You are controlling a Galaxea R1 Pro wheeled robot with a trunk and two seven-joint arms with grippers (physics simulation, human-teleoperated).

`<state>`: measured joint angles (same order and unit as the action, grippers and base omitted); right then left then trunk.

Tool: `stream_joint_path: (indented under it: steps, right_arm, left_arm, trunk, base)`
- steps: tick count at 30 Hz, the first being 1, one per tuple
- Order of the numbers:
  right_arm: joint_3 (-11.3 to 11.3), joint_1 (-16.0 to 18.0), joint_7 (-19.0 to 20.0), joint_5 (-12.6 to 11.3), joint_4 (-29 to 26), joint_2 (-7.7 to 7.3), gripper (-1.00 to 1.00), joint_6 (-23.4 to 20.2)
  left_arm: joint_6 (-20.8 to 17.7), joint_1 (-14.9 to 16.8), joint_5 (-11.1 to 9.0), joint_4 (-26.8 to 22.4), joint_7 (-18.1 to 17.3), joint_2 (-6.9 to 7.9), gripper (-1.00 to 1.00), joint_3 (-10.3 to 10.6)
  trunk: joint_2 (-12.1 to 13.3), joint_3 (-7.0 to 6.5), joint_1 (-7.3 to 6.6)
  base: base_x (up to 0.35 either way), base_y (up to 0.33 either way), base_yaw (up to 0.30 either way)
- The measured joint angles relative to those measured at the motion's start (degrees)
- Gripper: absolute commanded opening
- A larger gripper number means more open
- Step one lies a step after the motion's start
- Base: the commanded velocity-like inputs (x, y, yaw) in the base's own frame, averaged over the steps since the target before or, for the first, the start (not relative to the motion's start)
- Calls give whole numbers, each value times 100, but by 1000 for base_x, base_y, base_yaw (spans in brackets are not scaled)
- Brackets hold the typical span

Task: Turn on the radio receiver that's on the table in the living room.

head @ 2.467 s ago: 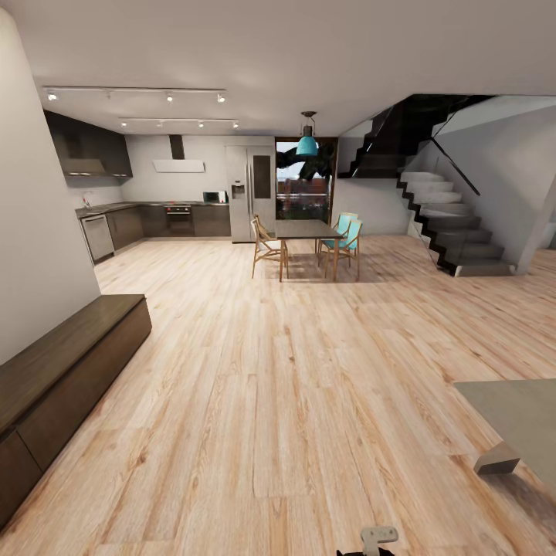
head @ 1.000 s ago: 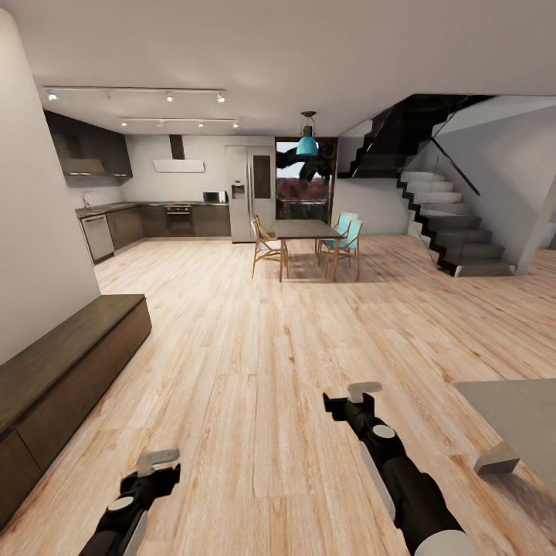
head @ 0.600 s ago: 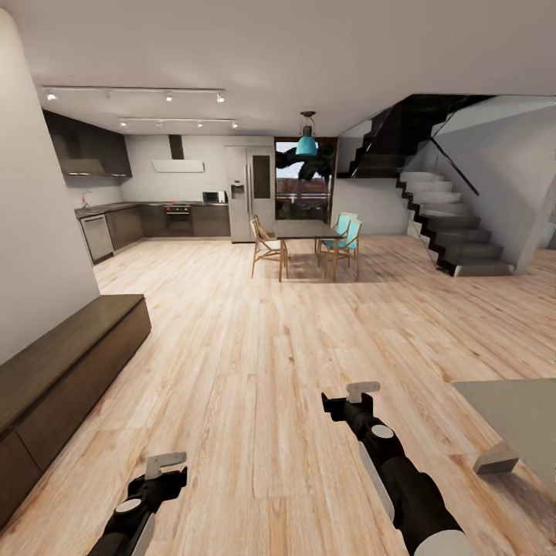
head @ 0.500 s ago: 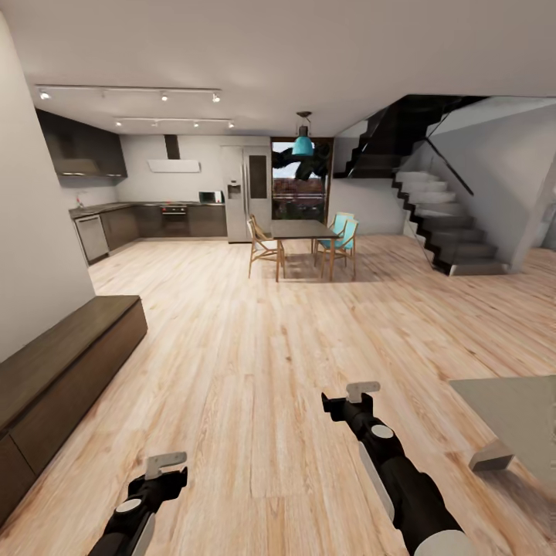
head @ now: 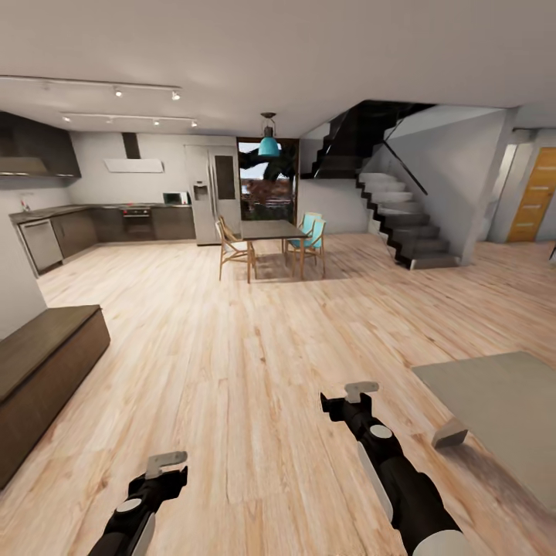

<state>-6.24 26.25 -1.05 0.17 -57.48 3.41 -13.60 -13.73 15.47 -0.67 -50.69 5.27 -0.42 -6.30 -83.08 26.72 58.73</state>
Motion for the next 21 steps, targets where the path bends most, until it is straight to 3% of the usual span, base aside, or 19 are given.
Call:
stream_joint_path:
  steps: [21]
  right_arm:
    - [9, 1, -4, 0, -8, -20, 100, 5]
  left_arm:
    - [2, 0, 5, -22, 0, -1, 100, 151]
  trunk:
    - [0, -51, 0]
  base:
    - [0, 0, -286]
